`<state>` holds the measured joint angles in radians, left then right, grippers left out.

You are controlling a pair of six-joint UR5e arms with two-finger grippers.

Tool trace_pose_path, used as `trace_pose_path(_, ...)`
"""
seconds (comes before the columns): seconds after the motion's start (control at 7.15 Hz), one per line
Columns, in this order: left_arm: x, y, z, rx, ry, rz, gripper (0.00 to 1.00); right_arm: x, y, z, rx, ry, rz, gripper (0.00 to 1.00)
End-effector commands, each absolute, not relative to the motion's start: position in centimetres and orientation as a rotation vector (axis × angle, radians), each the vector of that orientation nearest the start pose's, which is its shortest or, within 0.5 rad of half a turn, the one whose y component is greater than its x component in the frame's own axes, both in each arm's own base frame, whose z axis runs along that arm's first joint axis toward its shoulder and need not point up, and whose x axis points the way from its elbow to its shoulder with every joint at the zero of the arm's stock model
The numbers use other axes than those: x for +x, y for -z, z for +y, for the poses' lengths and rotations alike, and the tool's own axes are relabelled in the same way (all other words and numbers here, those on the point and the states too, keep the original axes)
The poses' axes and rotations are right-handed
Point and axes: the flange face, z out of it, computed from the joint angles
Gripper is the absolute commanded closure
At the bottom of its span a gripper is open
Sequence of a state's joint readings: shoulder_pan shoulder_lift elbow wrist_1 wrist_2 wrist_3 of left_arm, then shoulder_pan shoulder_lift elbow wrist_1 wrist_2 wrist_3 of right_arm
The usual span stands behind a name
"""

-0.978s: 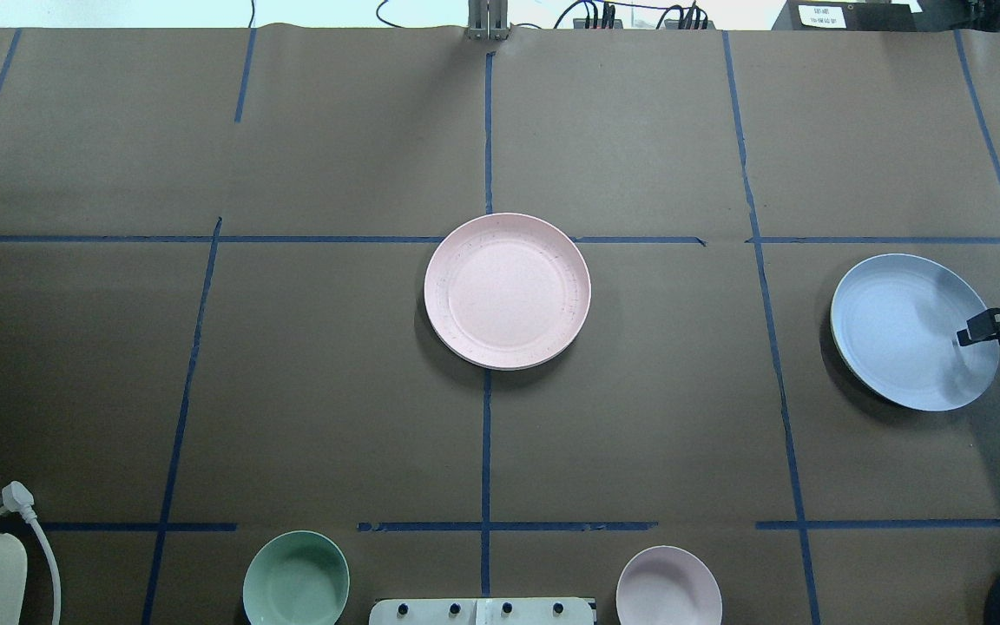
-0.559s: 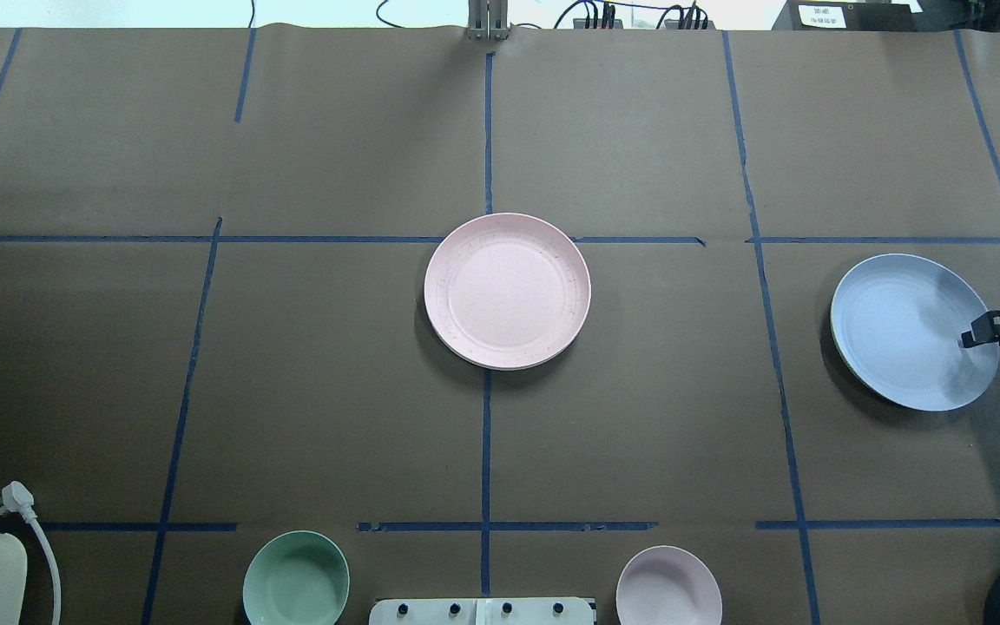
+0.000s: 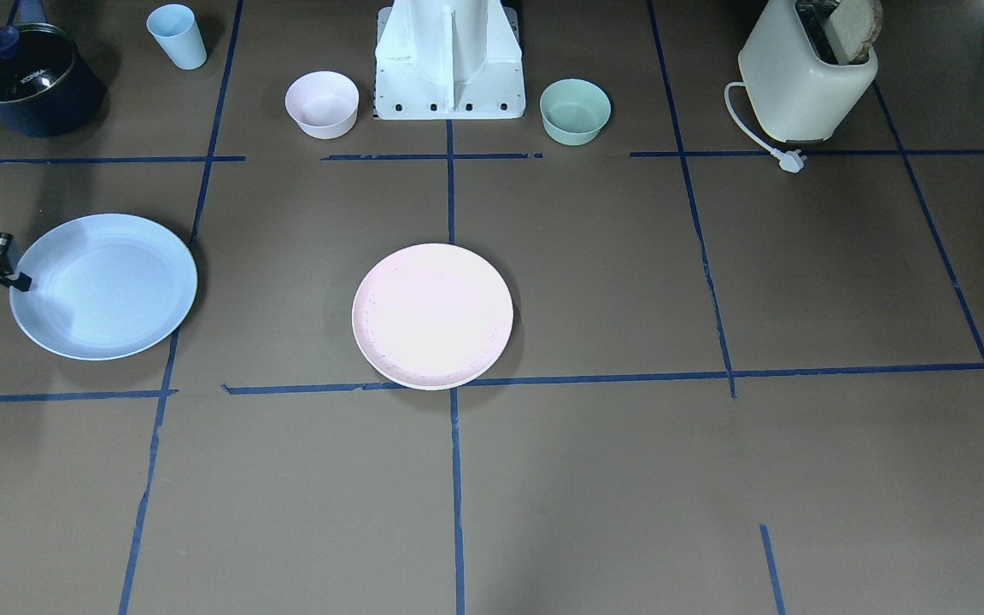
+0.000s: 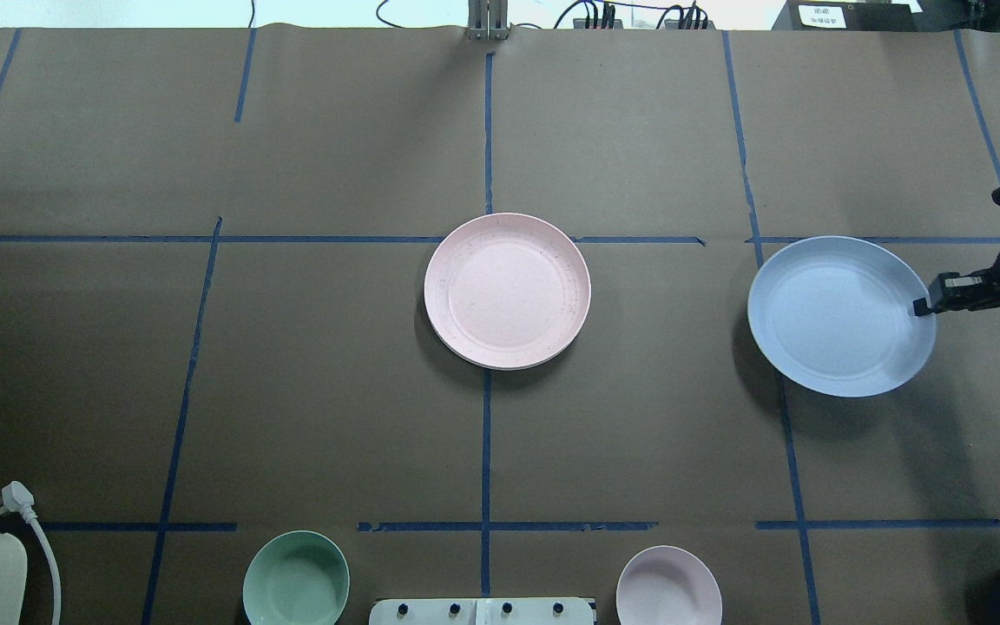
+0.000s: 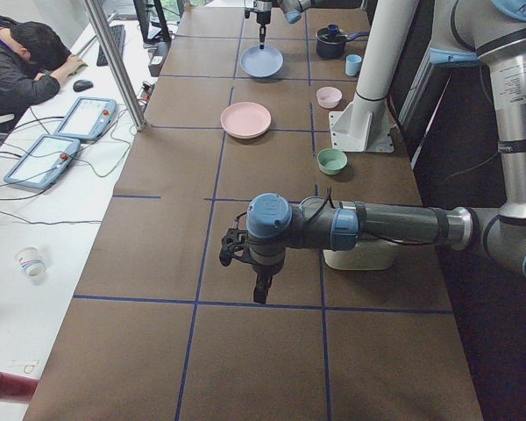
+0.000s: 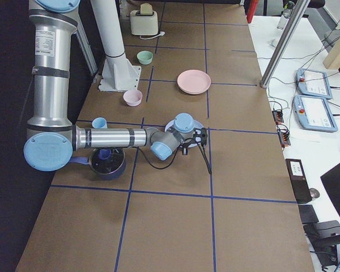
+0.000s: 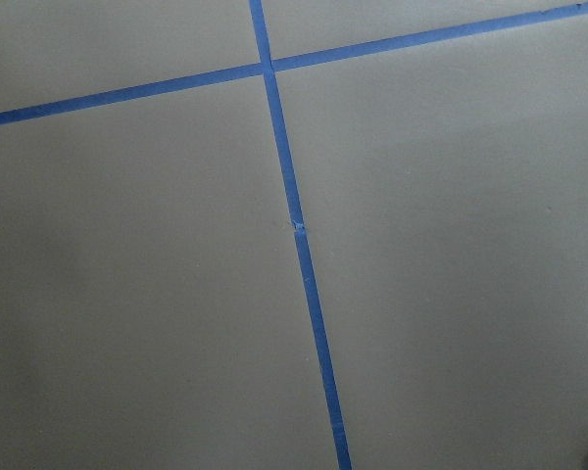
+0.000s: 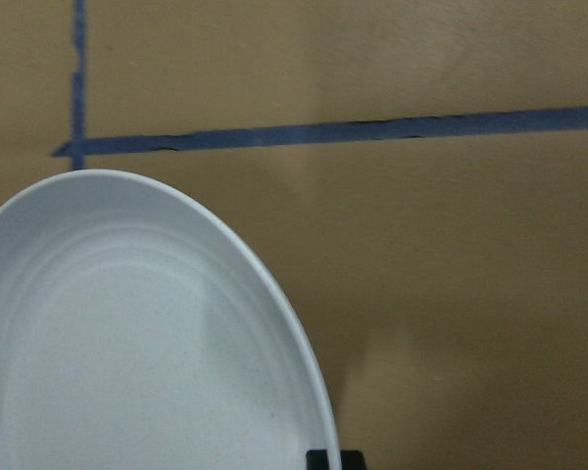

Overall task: Stack three plates with pink and blue
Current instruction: 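Carry the light blue plate with the right gripper onto the pink plate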

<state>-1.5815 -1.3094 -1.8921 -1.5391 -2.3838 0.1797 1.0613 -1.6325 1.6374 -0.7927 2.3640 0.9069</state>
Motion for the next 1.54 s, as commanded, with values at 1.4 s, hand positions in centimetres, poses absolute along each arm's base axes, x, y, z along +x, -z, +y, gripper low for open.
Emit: trace_pose_path(1.4,-6.4,-62.6,-38.7,0.088,-0.167,0.811,0.0,-47.5,-29.8,-44.1,0.063,-0.287,-1.035,0.98)
